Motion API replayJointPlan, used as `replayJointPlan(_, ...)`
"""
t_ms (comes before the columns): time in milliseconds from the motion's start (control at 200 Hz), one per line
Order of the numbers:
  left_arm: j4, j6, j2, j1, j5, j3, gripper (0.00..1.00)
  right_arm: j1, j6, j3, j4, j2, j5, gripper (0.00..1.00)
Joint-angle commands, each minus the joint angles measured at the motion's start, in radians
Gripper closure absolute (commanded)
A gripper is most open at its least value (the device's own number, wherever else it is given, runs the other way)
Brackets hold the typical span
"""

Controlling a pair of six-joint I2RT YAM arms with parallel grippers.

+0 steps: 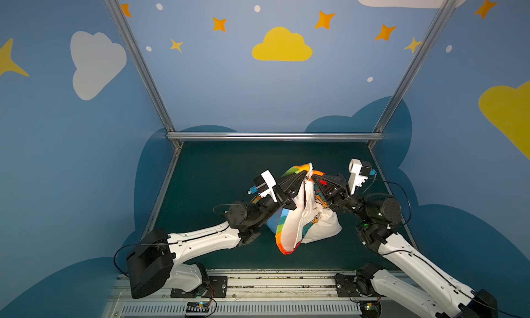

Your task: Zip up the jacket

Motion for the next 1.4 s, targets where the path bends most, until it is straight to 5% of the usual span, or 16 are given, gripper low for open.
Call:
replayJointPlan(0, 0.041, 0.015, -0.024, -0.004, 0.004, 0.033, 0.97, 0.01, 0.009, 0.043, 0.068, -0.01, -0.006, 1.0)
replayJointPlan(601, 0.042, 0.027, -0.021, -0.013, -0.012, 0.025, 0.97, 0.011, 0.035, 0.043, 0.098, -0.006, 0.027, 1.0)
replayJointPlan(1026, 0.042, 0.016, -0.002, -0.013, -0.012, 0.038, 0.97, 0.011, 0.158, 0.026, 0.279, 0.041, 0.062, 1.0)
replayJointPlan(1392, 0.041, 0.01, -0.019, -0.013, -0.001, 0.066, 0.97, 0.014, 0.115, -0.003, 0.227, 0.004, 0.031, 1.0)
